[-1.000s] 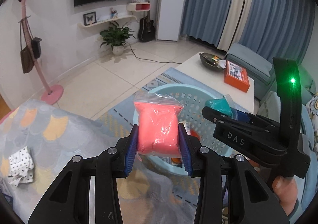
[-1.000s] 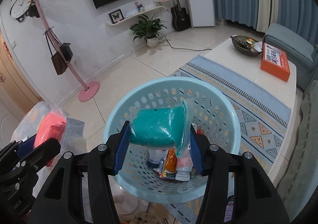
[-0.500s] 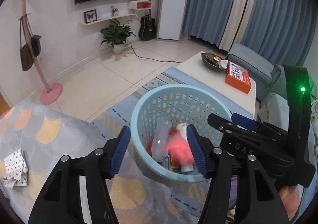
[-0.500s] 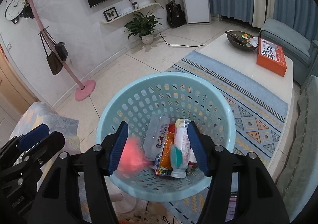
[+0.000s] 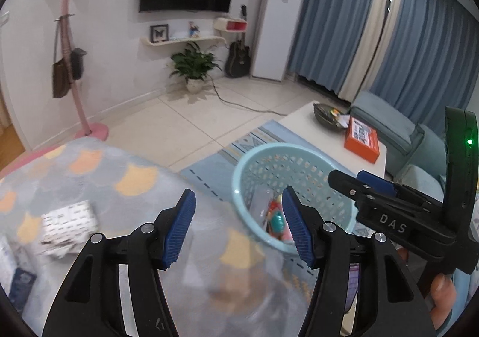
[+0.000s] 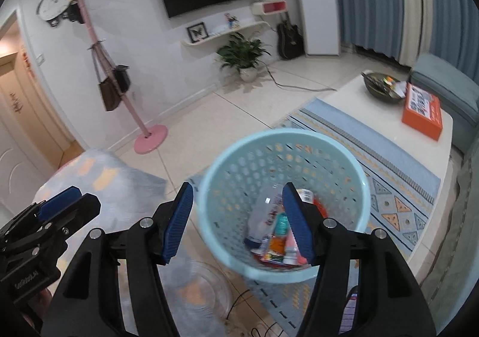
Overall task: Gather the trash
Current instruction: 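Move both tools back over the table toward the bag and milk box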
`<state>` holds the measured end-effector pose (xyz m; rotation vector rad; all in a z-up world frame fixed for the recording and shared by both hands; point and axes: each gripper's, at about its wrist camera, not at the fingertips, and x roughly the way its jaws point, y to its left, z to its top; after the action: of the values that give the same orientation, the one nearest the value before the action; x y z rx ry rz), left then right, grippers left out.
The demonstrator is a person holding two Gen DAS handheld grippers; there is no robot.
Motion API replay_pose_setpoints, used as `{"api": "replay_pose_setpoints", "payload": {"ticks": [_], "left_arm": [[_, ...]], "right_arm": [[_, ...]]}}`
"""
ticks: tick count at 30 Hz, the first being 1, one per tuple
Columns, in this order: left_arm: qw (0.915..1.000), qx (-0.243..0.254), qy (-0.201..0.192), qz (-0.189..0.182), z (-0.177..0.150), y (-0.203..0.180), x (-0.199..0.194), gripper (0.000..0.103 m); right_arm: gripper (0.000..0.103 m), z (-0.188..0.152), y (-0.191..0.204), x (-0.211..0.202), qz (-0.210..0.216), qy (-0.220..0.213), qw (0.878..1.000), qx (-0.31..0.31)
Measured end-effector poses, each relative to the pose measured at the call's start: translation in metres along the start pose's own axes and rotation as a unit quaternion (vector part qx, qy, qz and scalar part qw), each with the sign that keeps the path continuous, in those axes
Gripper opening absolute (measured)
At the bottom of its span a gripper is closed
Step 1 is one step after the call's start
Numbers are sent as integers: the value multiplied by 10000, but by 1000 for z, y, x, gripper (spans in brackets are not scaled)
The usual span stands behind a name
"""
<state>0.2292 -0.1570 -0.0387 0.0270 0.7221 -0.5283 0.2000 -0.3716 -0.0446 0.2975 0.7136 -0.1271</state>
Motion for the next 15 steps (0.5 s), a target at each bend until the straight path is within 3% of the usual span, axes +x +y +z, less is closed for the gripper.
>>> {"api": "replay_pose_setpoints", "payload": {"ticks": [8, 12, 15], "left_arm": [[9973, -370, -446, 458, -18, 63, -72, 68], [9922, -549, -656, 911, -31, 109, -108, 80], [9875, -701, -668, 1242, -40, 143, -124, 83]], "right_arm": [[58, -3, 70, -32, 462, -226, 9971, -563], [58, -6, 115, -41, 695, -273, 9925, -966], [58, -12, 146, -42, 874, -235, 9886, -1202]]}}
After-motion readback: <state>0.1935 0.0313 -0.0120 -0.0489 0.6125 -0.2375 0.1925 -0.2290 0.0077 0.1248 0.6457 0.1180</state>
